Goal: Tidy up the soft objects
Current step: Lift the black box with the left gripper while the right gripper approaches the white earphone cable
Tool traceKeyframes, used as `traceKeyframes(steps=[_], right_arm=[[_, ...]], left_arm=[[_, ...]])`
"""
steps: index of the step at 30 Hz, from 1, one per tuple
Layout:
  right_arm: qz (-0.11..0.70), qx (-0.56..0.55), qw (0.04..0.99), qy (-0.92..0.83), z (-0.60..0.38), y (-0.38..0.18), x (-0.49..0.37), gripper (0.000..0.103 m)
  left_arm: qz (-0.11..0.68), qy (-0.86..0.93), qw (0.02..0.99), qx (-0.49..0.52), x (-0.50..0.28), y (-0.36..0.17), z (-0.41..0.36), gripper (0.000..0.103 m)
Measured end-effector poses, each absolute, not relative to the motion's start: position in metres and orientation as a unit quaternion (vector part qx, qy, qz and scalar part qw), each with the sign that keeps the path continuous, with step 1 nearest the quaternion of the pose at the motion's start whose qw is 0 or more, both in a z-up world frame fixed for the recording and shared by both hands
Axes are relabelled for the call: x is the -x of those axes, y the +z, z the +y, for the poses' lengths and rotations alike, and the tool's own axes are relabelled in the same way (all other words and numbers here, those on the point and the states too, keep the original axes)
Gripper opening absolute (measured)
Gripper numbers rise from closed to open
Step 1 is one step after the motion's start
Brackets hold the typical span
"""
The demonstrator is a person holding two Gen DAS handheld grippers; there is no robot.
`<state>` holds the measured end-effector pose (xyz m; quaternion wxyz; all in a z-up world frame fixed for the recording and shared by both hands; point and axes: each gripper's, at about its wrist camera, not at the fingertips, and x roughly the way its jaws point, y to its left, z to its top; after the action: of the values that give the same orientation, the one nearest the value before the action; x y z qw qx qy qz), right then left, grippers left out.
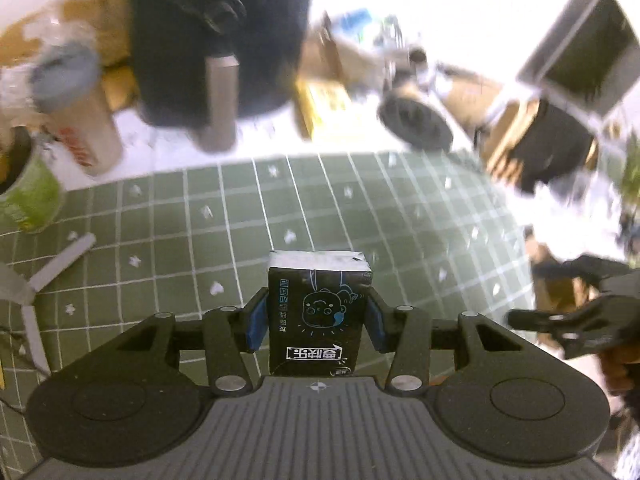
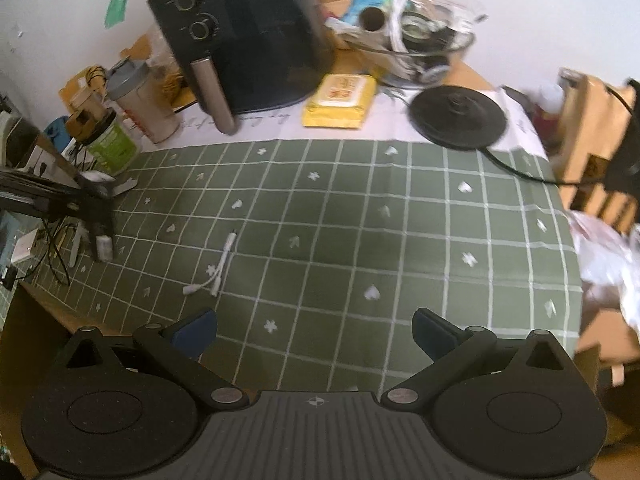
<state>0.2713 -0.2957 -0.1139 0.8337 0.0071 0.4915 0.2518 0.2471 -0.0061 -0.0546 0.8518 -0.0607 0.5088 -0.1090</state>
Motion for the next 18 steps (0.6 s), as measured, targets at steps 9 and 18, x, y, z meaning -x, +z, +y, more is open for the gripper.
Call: traceKeyframes(steps=[9,18], right_arm=[[0.497,0.003,0.812,0.306,-0.252,-0.136,-0.307,0.102],[0.477,0.057,0.796,0.368,-0.206,-0.146,-0.329,0.1]], left_arm=[[0.455,-0.095,0.877,0.122,-0.203,-0.036,0.025,0.047],[0.436,-0.072,0.884,0.15,-0.168,-0.024,0.045,0.047]])
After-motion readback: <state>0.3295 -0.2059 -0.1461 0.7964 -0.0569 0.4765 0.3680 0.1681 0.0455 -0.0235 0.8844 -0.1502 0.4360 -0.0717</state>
